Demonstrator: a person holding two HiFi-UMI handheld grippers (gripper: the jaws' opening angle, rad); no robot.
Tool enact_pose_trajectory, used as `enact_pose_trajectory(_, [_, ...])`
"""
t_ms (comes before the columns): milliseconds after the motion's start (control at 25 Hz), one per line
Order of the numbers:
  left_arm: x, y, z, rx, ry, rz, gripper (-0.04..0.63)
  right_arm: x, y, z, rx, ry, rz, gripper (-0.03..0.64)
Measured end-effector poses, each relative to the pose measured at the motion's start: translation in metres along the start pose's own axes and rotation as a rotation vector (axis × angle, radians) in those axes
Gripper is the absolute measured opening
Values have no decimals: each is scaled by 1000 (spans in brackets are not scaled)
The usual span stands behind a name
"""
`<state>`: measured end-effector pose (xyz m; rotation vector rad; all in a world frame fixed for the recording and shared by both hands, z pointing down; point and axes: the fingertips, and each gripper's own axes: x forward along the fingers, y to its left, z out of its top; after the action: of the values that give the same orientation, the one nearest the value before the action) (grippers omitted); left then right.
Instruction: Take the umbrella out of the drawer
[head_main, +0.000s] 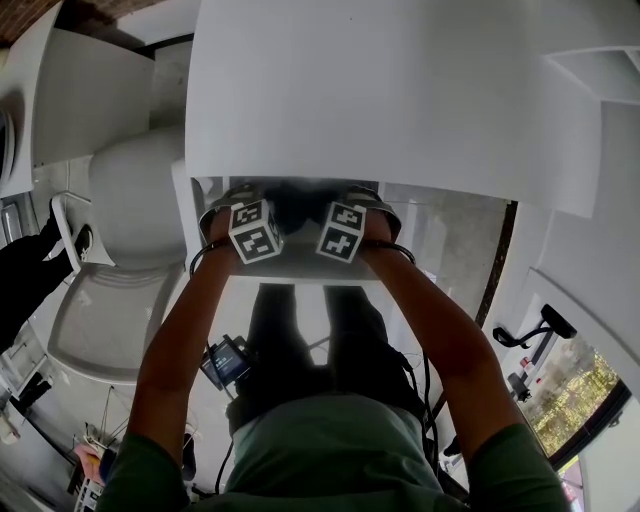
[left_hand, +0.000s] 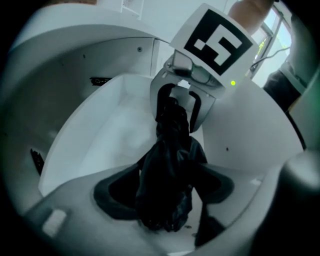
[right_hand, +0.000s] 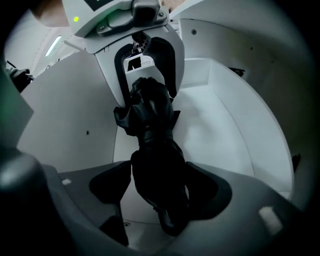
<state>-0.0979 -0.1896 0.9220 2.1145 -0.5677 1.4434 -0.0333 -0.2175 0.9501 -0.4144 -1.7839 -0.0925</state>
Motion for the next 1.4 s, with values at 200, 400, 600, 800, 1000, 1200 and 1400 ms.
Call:
enact_pose_trajectory(200, [12,-1,0,2,18,-16,318,16,-4,-6,-28,46,-8,339])
enact_pose_trajectory(400, [18,-2,-4,2,24,-23,303,23,-6,-5,-22,61,-13,293])
enact_pose_trajectory(600, [15,-5,-5,-6,36,-25,246,19,-4,-3,-1,79,-18,253])
enact_pose_trajectory(800, [6,-14,-1,16,46,-26,211,6,7,-4,12,74,-30,241])
enact_pose_trajectory(1000, [-12,-23,9,46,45,-13,202,-15,15,-5,21,44,-55,236])
enact_pose_trajectory(1200, [-41,-26,20,73,27,23,199,-43,17,3,17,13,-98,236])
enact_pose_trajectory(1400, [-74,-31,34,96,2,60,196,-77,18,10,7,-11,-137,236])
